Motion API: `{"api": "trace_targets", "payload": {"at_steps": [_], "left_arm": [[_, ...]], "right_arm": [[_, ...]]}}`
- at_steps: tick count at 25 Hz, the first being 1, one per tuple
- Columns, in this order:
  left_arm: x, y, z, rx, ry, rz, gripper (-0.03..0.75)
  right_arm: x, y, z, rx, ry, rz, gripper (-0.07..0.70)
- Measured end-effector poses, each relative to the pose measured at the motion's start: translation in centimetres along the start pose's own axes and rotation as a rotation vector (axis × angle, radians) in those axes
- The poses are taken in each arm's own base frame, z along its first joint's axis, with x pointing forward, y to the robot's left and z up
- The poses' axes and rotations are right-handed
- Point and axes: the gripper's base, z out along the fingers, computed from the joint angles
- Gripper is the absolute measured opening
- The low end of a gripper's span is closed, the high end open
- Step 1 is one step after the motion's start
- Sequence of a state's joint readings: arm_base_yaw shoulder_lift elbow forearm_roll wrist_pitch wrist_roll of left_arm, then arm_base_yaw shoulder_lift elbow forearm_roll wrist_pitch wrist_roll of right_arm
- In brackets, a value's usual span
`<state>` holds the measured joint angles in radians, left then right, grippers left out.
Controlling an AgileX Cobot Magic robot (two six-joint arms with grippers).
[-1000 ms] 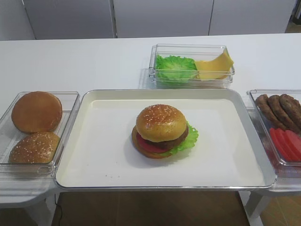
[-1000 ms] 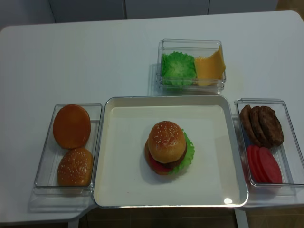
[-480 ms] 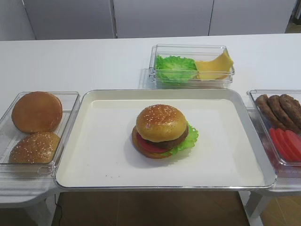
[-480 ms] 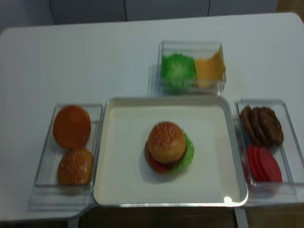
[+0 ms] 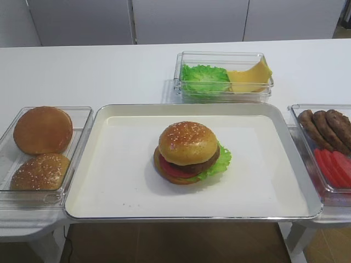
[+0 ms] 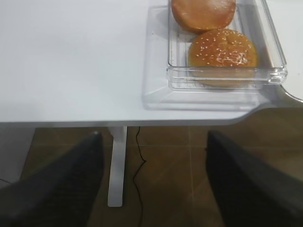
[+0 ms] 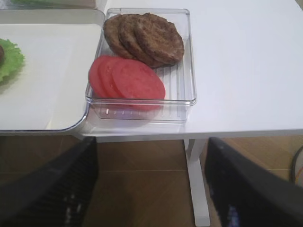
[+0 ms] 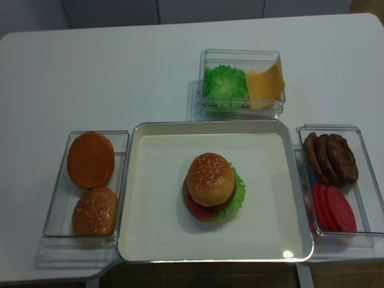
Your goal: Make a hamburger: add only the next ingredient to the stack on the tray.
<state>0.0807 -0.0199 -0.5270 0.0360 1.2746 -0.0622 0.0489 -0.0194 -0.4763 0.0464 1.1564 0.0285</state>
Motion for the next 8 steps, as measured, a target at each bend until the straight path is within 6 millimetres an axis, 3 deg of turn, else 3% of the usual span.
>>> {"api": "trace_targets", "payload": {"at_steps": [8], "left_arm": [[-0.11,-0.03,0.96,0.001,-0.037,0.002,0.501]], "right_arm": [[0.0,0.0,0.0,0.0,0.0,-0.002,0.531]]}}
